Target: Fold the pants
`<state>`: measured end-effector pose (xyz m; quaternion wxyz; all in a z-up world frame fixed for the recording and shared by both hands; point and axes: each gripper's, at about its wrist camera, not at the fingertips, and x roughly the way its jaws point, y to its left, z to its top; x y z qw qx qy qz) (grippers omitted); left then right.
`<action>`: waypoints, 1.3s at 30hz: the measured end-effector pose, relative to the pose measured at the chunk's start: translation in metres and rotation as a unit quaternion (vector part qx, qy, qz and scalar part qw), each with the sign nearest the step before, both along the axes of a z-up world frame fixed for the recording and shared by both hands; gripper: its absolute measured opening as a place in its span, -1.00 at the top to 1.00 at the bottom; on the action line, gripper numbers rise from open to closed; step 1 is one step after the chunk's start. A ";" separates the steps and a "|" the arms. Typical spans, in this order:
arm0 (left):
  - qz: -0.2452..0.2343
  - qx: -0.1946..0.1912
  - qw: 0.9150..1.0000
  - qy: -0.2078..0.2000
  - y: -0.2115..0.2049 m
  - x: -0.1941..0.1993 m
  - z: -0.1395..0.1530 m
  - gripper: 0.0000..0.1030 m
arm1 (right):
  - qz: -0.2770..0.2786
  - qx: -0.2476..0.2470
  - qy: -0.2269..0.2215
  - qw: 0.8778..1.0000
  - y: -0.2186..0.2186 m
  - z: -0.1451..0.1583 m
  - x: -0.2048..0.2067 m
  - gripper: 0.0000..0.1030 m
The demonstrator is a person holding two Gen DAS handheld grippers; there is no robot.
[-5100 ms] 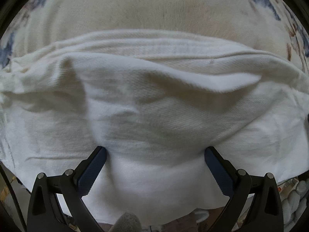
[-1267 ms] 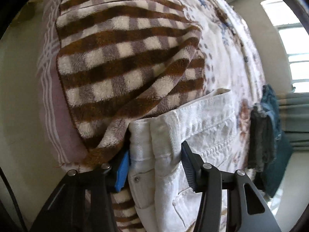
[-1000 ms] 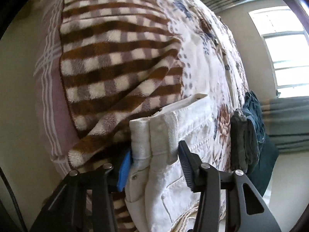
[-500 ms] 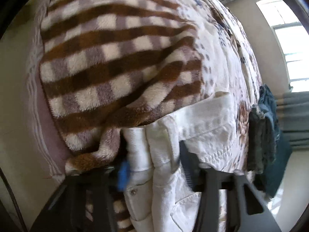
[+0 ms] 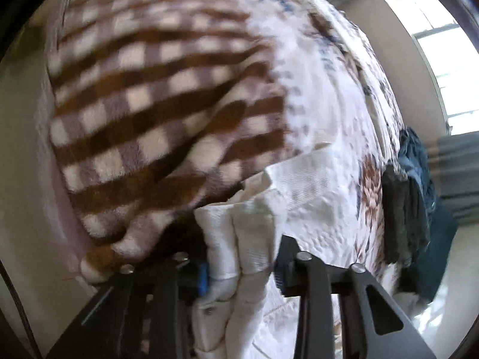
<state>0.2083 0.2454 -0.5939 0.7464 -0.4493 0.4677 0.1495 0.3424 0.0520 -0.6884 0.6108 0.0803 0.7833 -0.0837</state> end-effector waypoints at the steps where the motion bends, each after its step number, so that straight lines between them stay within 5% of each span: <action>1: -0.014 0.028 1.000 0.000 -0.006 0.001 0.015 0.53 | 0.002 -0.006 0.000 1.000 -0.005 -0.001 -0.007 -0.25; 7: -0.119 0.162 0.979 -0.025 -0.065 0.011 0.098 0.59 | 0.017 -0.042 -0.010 0.999 -0.021 -0.002 -0.018 -0.25; 15: -0.238 0.250 0.937 -0.055 -0.155 0.012 0.160 0.60 | -0.002 -0.029 -0.027 0.999 -0.071 0.011 -0.044 -0.25; 19: -0.282 0.270 0.919 -0.058 -0.198 0.004 0.171 0.60 | -0.018 -0.009 -0.040 0.999 -0.103 0.011 -0.058 -0.29; 21: -0.304 0.281 0.908 -0.058 -0.222 -0.003 0.175 0.60 | -0.024 0.004 -0.046 0.999 -0.124 0.012 -0.067 -0.63; 23: -0.318 0.281 0.904 -0.059 -0.241 -0.009 0.177 0.60 | -0.032 0.026 -0.057 0.998 -0.142 0.013 -0.073 -0.72; 39: -0.428 0.286 0.856 -0.042 -0.389 -0.042 0.149 0.60 | -0.118 0.004 -0.069 0.991 -0.354 0.004 -0.153 -0.74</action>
